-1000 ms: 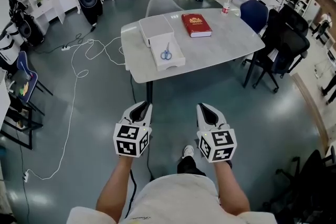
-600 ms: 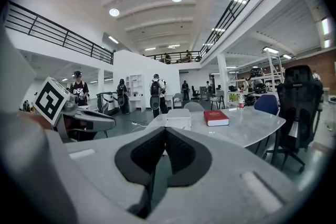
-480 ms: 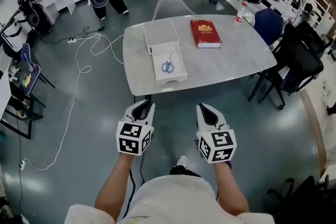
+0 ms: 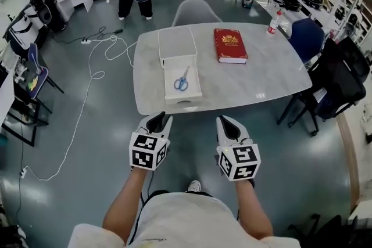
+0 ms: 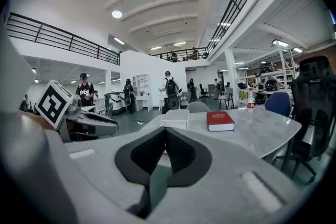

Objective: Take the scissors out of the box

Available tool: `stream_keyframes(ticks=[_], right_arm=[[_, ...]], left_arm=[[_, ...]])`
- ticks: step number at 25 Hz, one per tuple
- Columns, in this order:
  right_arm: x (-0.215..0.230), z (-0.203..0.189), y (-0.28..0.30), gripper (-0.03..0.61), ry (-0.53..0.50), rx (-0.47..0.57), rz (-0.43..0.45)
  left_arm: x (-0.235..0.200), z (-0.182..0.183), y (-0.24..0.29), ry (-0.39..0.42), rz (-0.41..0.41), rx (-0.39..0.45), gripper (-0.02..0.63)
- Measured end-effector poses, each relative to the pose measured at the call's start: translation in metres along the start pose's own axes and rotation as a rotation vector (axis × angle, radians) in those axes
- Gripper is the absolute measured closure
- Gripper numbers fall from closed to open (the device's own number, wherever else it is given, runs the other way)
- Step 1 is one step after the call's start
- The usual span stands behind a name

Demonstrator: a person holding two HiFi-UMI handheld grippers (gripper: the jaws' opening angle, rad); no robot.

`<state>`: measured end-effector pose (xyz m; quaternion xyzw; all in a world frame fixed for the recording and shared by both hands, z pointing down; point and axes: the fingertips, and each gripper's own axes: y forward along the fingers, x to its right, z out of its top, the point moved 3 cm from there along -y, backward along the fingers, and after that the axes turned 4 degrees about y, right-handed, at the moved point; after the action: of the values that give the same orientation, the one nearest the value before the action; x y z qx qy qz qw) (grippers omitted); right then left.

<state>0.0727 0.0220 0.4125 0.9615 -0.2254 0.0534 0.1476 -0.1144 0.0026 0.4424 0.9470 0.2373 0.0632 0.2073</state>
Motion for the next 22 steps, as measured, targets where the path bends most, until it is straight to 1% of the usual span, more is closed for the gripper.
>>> stream_keyframes(ticks=[4, 10, 16, 22], right_arm=[[0.013, 0.004, 0.008, 0.574, 0.011, 0.004, 0.025], [0.021, 0.008, 0.024, 0.574, 0.012, -0.001, 0.055], [0.034, 0.015, 0.047, 0.574, 0.007, -0.001, 0.072], [0.05, 0.022, 0.085, 0.574, -0.016, -0.012, 0.072]], left_arm=[[0.0, 0.001, 0.011, -0.002, 0.023, -0.028, 0.551], [-0.008, 0.006, 0.027, -0.003, 0.044, -0.044, 0.551], [-0.014, 0.008, 0.055, -0.008, 0.023, -0.071, 0.551], [-0.029, 0.012, 0.098, -0.013, -0.002, -0.093, 0.548]])
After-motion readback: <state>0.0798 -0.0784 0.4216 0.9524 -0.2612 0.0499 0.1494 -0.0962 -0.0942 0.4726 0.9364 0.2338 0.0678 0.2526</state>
